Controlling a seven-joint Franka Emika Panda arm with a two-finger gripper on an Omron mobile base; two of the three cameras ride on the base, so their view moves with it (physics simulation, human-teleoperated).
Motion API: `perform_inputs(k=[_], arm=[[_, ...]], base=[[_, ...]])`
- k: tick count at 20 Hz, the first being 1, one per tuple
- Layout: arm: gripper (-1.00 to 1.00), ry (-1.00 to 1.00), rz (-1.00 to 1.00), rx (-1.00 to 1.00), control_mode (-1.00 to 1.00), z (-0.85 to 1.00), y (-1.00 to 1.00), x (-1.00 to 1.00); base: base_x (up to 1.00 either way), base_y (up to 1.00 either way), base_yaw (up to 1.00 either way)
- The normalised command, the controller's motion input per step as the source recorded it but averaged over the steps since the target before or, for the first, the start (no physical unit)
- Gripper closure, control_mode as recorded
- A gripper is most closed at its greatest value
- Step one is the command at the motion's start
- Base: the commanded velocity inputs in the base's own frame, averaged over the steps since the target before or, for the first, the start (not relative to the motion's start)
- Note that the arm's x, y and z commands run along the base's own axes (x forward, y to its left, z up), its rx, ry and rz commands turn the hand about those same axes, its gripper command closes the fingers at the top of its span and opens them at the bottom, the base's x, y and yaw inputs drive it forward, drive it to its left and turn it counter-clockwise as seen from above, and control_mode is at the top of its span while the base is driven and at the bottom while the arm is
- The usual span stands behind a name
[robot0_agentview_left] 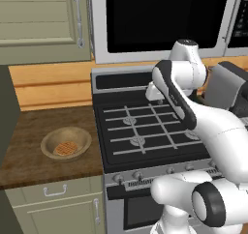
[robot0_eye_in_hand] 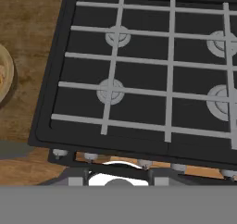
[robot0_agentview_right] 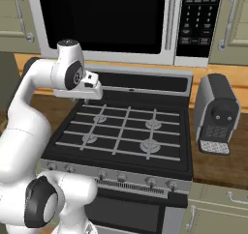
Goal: Open the microwave, place the bowl with waffle inside the microwave, then close the microwave door and turn it on.
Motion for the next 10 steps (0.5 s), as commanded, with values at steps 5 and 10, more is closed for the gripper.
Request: perform_inputs(k=[5, 10], arm=[[-1.00, -0.10, 0.00, 0.02, -1.00, 0.00, -0.03, -0.45], [-1.00, -0.66, 0.00, 0.32, -1.00, 0.17, -0.59, -0.45]], base=[[0.00, 0.00, 0.00], [0.00, 0.00, 0.00]])
